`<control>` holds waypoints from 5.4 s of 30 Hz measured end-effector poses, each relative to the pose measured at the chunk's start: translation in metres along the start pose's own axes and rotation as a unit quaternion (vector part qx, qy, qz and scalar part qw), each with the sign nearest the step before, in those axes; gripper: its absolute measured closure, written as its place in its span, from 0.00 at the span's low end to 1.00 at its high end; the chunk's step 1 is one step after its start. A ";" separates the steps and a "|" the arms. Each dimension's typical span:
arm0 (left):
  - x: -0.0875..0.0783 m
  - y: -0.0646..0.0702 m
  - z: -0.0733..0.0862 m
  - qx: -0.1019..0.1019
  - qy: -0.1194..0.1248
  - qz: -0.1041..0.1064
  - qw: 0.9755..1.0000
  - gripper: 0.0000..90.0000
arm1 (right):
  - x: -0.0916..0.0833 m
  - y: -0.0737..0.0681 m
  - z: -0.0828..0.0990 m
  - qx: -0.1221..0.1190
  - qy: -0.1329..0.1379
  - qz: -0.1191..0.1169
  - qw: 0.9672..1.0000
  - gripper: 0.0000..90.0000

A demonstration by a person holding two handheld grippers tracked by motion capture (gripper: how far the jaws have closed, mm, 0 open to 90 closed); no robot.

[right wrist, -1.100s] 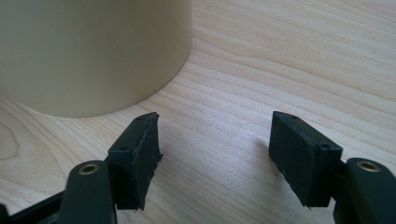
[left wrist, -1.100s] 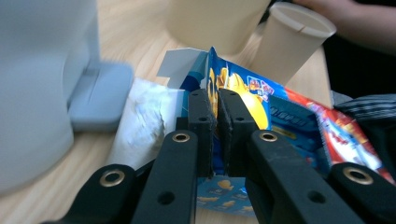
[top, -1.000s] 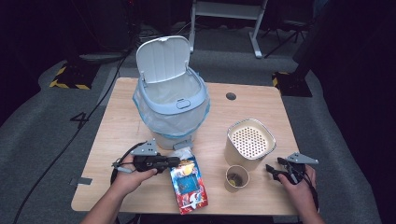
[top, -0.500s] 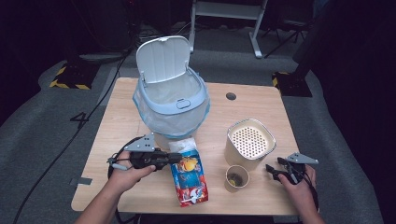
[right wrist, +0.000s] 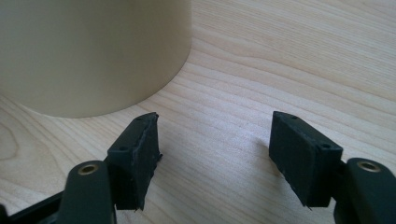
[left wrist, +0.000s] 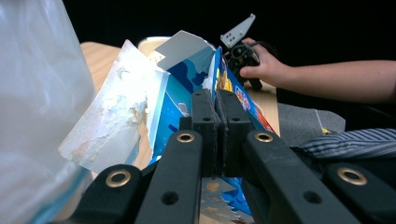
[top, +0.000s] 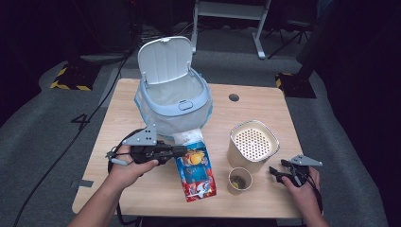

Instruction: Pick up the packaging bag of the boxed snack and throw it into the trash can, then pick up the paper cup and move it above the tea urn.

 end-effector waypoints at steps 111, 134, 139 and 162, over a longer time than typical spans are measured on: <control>-0.084 -0.160 -0.143 0.124 -0.029 -0.281 0.951 0.97 | 0.000 0.000 0.000 -0.004 0.000 -0.004 1.000 0.36; -0.076 -0.087 -0.137 0.053 0.050 -0.175 0.982 0.50 | 0.000 -0.003 0.001 -0.011 -0.006 -0.017 1.000 0.30; -0.075 -0.072 -0.118 0.052 0.034 -0.167 0.984 0.50 | -0.006 -0.009 0.003 -0.001 -0.010 -0.043 0.999 0.29; -0.053 -0.034 0.015 -0.019 -0.018 -0.130 0.991 0.48 | -0.046 -0.092 -0.002 -0.074 0.018 -0.164 0.984 0.19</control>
Point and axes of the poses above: each handheld gripper's, and its own axes: x roughly forward along the jaws, z roughly out of its underside, y roughly to its right, the point moved 9 cm from there along x, roughly forward along the jaws, and after that the axes turned 5 degrees about x, right-handed, at the moved point
